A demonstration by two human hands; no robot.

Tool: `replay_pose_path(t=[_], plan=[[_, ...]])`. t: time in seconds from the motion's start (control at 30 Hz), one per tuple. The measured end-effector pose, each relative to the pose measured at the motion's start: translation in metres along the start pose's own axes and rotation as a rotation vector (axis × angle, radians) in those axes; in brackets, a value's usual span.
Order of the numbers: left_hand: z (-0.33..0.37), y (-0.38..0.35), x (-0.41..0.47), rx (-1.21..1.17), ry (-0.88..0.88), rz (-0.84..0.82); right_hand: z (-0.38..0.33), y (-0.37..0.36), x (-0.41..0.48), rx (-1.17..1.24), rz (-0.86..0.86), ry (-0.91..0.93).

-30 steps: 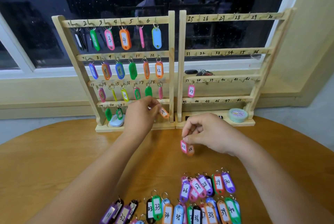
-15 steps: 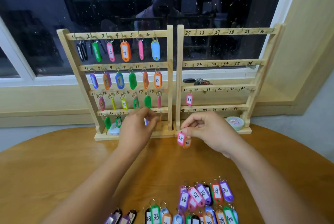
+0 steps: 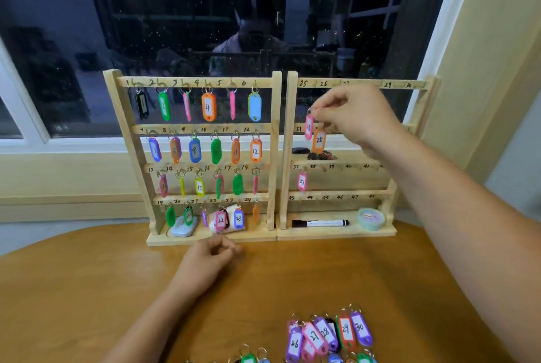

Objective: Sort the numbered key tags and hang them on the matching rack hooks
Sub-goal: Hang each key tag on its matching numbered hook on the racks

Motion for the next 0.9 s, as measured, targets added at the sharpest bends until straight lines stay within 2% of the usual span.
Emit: replay_pose_path(t=[0.4, 0.63, 0.9], plan=[[-0.006, -0.005, -0.002, 0.011, 0.006, -0.036, -0.037, 0.033, 0.037, -0.150, 0.064, 0.068], [-0.009, -0.004, -0.002, 0.027, 0.015, -0.049, -0.048, 0.026, 0.047, -0.244, -0.019, 0.058], [-0.012, -0.004, -0.001, 0.012, 0.015, -0.048, -0.052, 0.028, 0.049, -0.268, -0.027, 0.065]])
Point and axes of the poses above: each hand's wrist, its own x-axis towards the middle knuckle, its own y-axis out of the back of the hand, z = x × y, the point moved 7 cm from there along x, towards the middle knuckle, and after that the axes turned 1 degree about -y, right-handed, at the moved point
